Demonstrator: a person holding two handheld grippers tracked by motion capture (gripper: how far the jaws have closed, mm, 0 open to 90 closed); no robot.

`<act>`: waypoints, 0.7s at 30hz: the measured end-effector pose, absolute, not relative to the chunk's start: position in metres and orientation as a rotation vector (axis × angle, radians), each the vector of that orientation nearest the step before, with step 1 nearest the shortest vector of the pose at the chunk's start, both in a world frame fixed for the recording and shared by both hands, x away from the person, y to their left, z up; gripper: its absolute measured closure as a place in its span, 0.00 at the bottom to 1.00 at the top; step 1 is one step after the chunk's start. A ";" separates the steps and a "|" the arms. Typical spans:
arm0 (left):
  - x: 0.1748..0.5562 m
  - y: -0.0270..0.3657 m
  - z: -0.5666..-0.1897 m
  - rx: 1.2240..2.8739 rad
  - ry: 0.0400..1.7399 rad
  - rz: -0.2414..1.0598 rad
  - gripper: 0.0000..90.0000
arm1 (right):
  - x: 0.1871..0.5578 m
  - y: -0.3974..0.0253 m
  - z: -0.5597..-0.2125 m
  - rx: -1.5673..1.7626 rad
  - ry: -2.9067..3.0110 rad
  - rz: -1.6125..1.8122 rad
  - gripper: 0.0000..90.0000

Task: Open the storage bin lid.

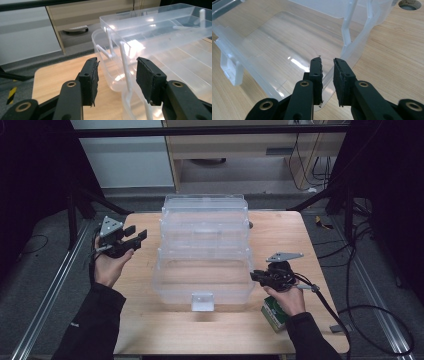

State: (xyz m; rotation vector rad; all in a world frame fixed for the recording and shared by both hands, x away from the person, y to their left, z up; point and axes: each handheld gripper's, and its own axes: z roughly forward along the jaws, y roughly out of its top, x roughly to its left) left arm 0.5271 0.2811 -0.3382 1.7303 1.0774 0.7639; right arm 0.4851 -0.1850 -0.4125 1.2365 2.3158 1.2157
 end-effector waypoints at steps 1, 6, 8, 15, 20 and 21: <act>0.521 0.282 -0.343 1.744 1.079 0.746 0.57 | 0.485 -0.185 -0.412 1.237 2.316 1.215 0.86; 0.506 0.283 -0.355 1.774 1.081 0.720 0.58 | 0.485 -0.185 -0.412 1.240 2.316 1.215 0.86; 0.499 0.283 -0.362 1.786 1.090 0.692 0.58 | 0.485 -0.185 -0.412 1.241 2.316 1.215 0.86; 0.487 0.278 -0.390 1.857 1.101 0.650 0.59 | 0.485 -0.183 -0.411 1.235 2.321 1.185 0.86; 0.482 0.273 -0.403 1.914 1.096 0.609 0.62 | 0.485 -0.183 -0.411 1.236 2.318 1.186 0.86; 0.480 0.269 -0.409 1.934 1.092 0.583 0.63 | 0.485 -0.182 -0.411 1.239 2.317 1.186 0.86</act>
